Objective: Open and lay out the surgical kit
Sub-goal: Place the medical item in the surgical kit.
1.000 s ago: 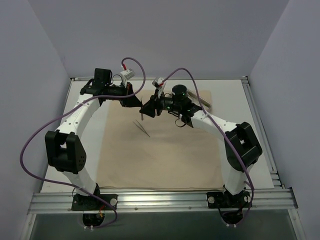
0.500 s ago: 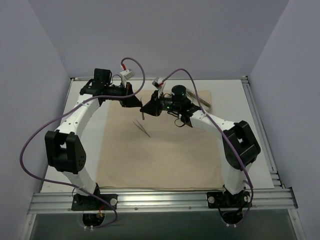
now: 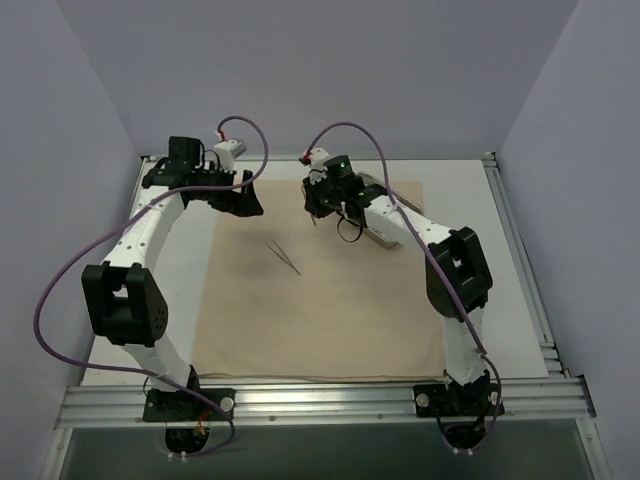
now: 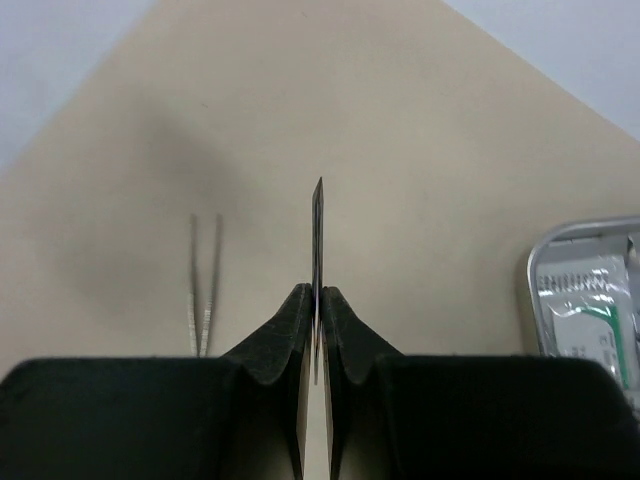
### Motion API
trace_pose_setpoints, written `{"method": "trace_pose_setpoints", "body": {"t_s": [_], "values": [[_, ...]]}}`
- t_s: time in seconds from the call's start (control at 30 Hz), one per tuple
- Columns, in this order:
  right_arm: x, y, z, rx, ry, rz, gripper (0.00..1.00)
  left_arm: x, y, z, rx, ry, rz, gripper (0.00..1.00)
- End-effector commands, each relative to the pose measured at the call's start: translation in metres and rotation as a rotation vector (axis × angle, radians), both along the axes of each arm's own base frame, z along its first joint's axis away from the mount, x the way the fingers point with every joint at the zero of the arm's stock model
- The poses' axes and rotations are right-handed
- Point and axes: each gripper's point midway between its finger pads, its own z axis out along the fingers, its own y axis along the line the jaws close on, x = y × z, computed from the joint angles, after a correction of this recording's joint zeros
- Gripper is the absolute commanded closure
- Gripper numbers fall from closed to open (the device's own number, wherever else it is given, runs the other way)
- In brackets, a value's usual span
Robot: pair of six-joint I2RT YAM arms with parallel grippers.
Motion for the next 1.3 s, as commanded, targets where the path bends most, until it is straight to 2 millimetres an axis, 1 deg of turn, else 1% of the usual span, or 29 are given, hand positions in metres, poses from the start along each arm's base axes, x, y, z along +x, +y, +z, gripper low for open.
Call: {"method": "trace_pose_setpoints", "body": {"t_s": [0.0, 0.03, 0.07, 0.1, 0.13, 0.17, 0.2, 0.23, 0.3, 0.33, 0.43, 0.63, 0.77, 0.9, 0.97, 1.0, 1.13, 1.27], "values": [[-0.009, -0.026, -0.056, -0.303, 0.084, -0.084, 1.0, 0.014, 0.056, 0.028, 0.074, -0.048, 0.19, 0.03], [-0.011, -0.024, -0.074, -0.36, 0.098, -0.072, 1.0, 0.014, 0.062, 0.026, 0.075, -0.035, 0.208, 0.03], [-0.01, -0.025, -0.074, -0.41, 0.094, -0.087, 1.0, 0.014, 0.068, 0.027, 0.077, -0.031, 0.221, 0.03], [-0.013, -0.022, -0.079, -0.44, 0.097, -0.077, 1.0, 0.013, 0.069, 0.026, 0.078, -0.029, 0.223, 0.03], [-0.016, -0.017, -0.084, -0.476, 0.091, -0.075, 1.0, 0.014, 0.084, 0.024, 0.08, -0.016, 0.257, 0.03], [-0.02, -0.02, -0.099, -0.526, 0.12, -0.07, 1.0, 0.013, 0.087, 0.023, 0.082, -0.014, 0.262, 0.03], [-0.015, -0.018, -0.096, -0.536, 0.107, -0.082, 1.0, 0.013, 0.087, 0.022, 0.084, -0.013, 0.262, 0.03], [-0.017, -0.017, -0.105, -0.555, 0.122, -0.074, 1.0, 0.011, 0.089, 0.021, 0.084, -0.009, 0.264, 0.03], [-0.02, -0.016, -0.11, -0.57, 0.141, -0.066, 1.0, 0.011, 0.089, 0.019, 0.083, -0.007, 0.26, 0.03], [-0.021, -0.012, -0.111, -0.566, 0.145, -0.059, 1.0, 0.011, 0.088, 0.019, 0.08, -0.007, 0.257, 0.03], [-0.026, -0.01, -0.114, -0.583, 0.158, -0.053, 1.0, 0.012, 0.088, 0.018, 0.081, -0.004, 0.258, 0.03], [-0.036, -0.015, -0.122, -0.597, 0.213, -0.057, 1.0, 0.013, 0.089, 0.015, 0.087, 0.001, 0.261, 0.03], [-0.044, -0.013, -0.113, -0.589, 0.242, -0.044, 1.0, 0.013, 0.09, 0.015, 0.09, 0.001, 0.262, 0.03], [-0.048, -0.005, -0.108, -0.566, 0.256, -0.022, 1.0, 0.015, 0.09, 0.012, 0.089, 0.007, 0.262, 0.03], [-0.051, 0.0, -0.113, -0.547, 0.279, -0.003, 1.0, 0.015, 0.09, 0.012, 0.088, 0.009, 0.262, 0.03], [-0.051, 0.003, -0.113, -0.541, 0.278, 0.002, 1.0, 0.015, 0.09, 0.012, 0.088, 0.009, 0.262, 0.03], [-0.049, 0.009, -0.123, -0.532, 0.287, 0.008, 1.0, 0.014, 0.09, 0.011, 0.091, 0.013, 0.259, 0.03], [-0.047, 0.011, -0.134, -0.538, 0.296, 0.01, 0.98, 0.015, 0.091, 0.01, 0.095, 0.011, 0.261, 0.03]]}}
